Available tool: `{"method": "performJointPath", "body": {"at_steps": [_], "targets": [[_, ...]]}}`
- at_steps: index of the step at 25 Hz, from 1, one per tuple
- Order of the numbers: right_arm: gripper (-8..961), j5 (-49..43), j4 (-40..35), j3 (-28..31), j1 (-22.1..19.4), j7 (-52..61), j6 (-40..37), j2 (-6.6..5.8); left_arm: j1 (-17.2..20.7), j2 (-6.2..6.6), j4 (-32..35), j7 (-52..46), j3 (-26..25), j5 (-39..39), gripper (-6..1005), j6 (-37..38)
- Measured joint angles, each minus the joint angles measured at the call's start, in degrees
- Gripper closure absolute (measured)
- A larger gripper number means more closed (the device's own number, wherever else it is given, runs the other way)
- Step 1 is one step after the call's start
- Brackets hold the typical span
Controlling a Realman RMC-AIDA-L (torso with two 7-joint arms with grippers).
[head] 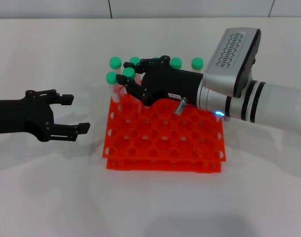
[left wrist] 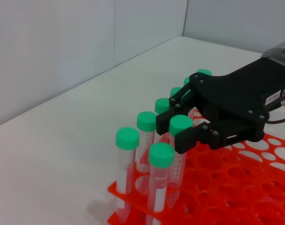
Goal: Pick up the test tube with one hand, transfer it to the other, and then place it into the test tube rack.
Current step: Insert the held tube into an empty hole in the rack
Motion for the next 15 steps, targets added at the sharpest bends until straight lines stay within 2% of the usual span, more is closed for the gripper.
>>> {"method": "performJointPath", "body": {"at_steps": [6,9,15], "targets": [[683,0.0,0.0,-0.1,0.0,-0.3,-1.2,0.00,0.0,0.07,0.0,0.0,0.0,0.0,105,0.0],[500,-0.1,0.0,-0.1,0.0,-0.5,-1.8,-0.08,-0.1,0.09,0.0,0.0,0.0,0.0,105,-0.1],[379,-1.0,-2.0,0.6,-1.4,-0.7,-3.1,-0.59,0.1,0.34,0.0,0.0,-0.3,-0.1,106,-0.1]]}}
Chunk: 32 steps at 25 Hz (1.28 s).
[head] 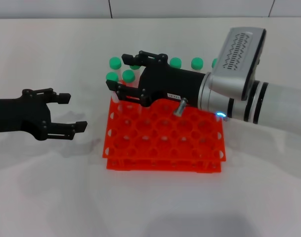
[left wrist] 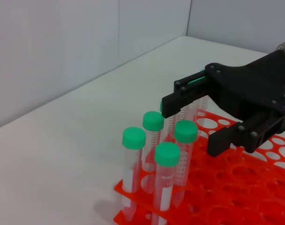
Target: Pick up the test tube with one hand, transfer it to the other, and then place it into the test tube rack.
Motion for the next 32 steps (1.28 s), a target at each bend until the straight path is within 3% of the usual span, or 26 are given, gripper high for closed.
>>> {"method": "performJointPath", "body": {"at_steps": [5,11,16,19,20,21,26,29,32], "targets": [[279,-3.4,-2.6,3.6,-2.8,0.2,-0.6,-0.28,0.0,0.04,0.0,0.1,-0.3,-0.3,105,0.0],[265,-10.7,-7.7,11.2,-8.4,0.7,-0.9,-0.26,-0.2,-0.05,0.0,0.7,-1.6,-0.5,105,0.1],[253,-10.7,-7.8,14.3,-9.9,2.5,-1.6,-0.48,-0.4,-0.29,0.0,1.1,-3.2,-0.9,106,0.2],[246,-10.8,-7.6,15.6,-10.7,3.8,-2.9,-0.91,-0.4,-0.33,0.0,1.0,-3.4,-2.3,106,0.1],[244,-10.9,-7.7,16.9,-11.8,5.7,-3.8,-1.89,-0.4,-0.33,0.0,1.0,-3.4,-2.6,106,0.1],[241,-10.9,-7.7,16.9,-11.8,5.7,-3.8,-1.89,-0.3,-0.31,0.0,0.9,-3.5,-3.3,106,0.1],[230,-12.8,-7.6,18.4,-12.5,12.2,-6.1,-4.51,-0.4,-0.32,0.1,0.1,-5.5,-4.8,105,0.4],[217,-15.9,-7.4,21.3,-13.3,15.1,-7.8,-4.91,-0.4,-0.37,0.2,-0.8,-5.7,-5.0,106,0.5],[191,-20.0,-7.6,25.5,-14.6,16.5,-9.4,-4.44,-0.5,-0.48,0.4,-1.0,-5.7,-5.5,106,0.6]]}}
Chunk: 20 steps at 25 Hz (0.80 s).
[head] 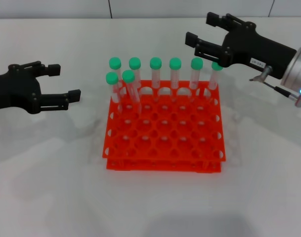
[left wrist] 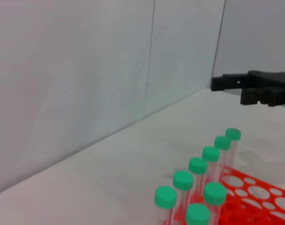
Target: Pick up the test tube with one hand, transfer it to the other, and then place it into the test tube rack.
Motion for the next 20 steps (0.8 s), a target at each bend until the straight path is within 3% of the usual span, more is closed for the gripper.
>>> {"method": "performJointPath", "body": {"at_steps": [12,20], "targets": [[94,-16.8,-1.0,8.8,-1.3,11.8,-6.5,0.21,0.4,0.01,0.2,-1.6,0.0,-2.1,105,0.8],[88,-28.8,-7.9,12.7,-4.5,19.1,-9.4,-0.07,0.7,0.00,0.2,-1.1,0.0,-2.4,106,1.7]]}}
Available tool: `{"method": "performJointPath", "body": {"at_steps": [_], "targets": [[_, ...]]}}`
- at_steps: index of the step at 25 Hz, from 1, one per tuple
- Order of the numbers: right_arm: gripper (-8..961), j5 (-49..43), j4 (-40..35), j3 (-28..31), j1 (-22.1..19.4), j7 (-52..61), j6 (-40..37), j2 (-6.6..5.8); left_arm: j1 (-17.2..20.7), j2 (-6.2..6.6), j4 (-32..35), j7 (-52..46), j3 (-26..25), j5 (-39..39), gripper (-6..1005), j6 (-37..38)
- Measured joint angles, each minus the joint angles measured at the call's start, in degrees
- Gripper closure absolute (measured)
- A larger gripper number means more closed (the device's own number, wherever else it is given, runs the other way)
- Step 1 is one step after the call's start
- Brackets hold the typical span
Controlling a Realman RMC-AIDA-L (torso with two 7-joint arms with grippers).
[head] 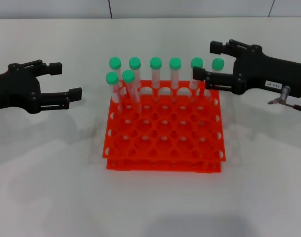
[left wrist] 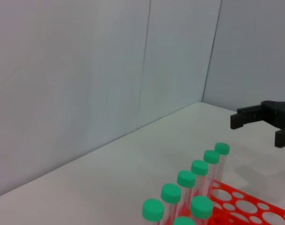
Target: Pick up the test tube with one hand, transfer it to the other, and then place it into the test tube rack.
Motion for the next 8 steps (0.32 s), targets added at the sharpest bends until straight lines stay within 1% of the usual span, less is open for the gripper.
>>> {"method": "performJointPath", "body": {"at_steps": [1,2,8], "targets": [[87,-1.7,-0.6,0.8,-0.3,0.9,-0.4,0.12,0.0,-0.02,0.0,0.1,0.0,0.0,106,0.2],[87,-5.3,-1.7,2.4,-0.6,2.8,-1.6,0.31,0.0,-0.02,0.0,0.2,0.0,-0.1,106,0.4],[86,-12.2,-3.0,6.8,-0.9,7.6,-5.8,0.60,0.0,-0.04,0.0,0.3,0.0,-1.2,105,2.8]]}}
